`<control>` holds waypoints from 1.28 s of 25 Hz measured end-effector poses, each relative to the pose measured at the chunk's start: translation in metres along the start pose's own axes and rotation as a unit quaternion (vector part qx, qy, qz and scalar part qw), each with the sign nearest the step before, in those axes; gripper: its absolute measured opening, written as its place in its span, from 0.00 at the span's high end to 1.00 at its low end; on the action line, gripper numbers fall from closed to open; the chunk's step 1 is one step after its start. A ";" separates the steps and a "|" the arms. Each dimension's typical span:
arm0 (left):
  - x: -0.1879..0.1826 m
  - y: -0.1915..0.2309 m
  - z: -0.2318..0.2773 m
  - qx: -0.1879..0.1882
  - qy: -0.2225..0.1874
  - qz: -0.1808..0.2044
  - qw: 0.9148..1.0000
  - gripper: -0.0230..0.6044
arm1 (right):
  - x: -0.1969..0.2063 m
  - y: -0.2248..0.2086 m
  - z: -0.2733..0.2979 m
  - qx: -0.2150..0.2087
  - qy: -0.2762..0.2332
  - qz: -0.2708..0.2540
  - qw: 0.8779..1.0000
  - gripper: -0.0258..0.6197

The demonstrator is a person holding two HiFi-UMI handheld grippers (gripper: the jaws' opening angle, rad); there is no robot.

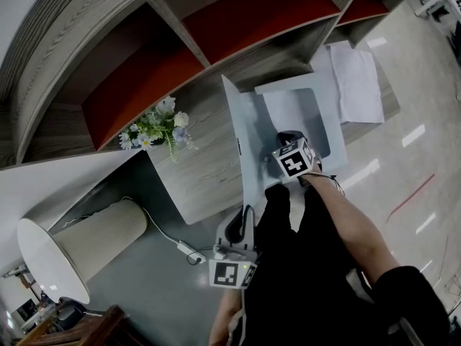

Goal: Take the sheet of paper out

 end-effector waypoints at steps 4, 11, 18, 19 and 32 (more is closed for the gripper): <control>-0.001 -0.003 0.002 0.002 -0.002 0.003 1.000 0.94 | -0.003 0.004 -0.012 -0.016 -0.019 0.007 1.000 0.94; 0.000 -0.007 0.002 0.001 -0.005 0.005 1.000 0.94 | -0.010 0.010 -0.034 -0.028 -0.051 0.013 0.998 0.94; -0.002 -0.009 0.003 -0.001 -0.007 0.012 1.000 0.94 | -0.015 0.017 -0.059 -0.028 -0.079 0.007 0.996 0.94; -0.003 -0.010 0.003 -0.001 -0.007 0.013 1.000 0.94 | -0.015 0.018 -0.062 -0.028 -0.080 0.004 0.996 0.94; -0.006 -0.014 0.000 -0.012 -0.016 0.014 1.000 0.94 | -0.017 0.021 -0.094 -0.052 -0.118 0.002 0.992 0.94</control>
Point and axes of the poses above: the fingertips, and each gripper's own axes: z forward along the fingers, y to its left, x out of its underside, the point moved 7 cm from there along -z, backward along the fingers, and after that the axes turned 8 degrees about -x, right-handed, at the moved point
